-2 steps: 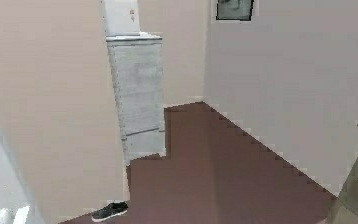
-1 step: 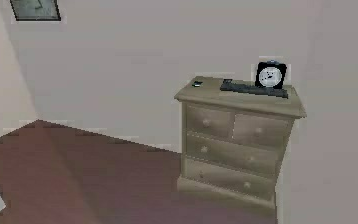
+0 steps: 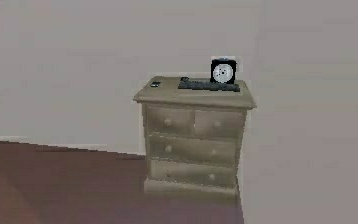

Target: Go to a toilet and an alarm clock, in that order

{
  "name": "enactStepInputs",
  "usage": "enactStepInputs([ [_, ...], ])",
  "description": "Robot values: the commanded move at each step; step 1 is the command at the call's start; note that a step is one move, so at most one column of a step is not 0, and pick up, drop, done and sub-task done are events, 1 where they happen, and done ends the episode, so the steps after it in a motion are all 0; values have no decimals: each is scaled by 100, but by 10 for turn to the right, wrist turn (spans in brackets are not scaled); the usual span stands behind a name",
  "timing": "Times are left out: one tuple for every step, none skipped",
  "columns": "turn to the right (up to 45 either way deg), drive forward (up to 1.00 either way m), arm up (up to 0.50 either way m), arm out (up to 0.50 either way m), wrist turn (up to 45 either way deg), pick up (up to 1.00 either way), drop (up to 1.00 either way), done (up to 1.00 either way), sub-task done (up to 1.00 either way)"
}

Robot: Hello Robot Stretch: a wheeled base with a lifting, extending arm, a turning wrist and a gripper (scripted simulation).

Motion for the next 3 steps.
enactStepInputs([
  [0, 85, 0, 0, 0, 0, 0, 0, 0],
  [240, 0, 0, 0, 0, 0, 0, 0, 0],
  [0, 0, 0, 0, 0, 0, 0, 100, 0],
])
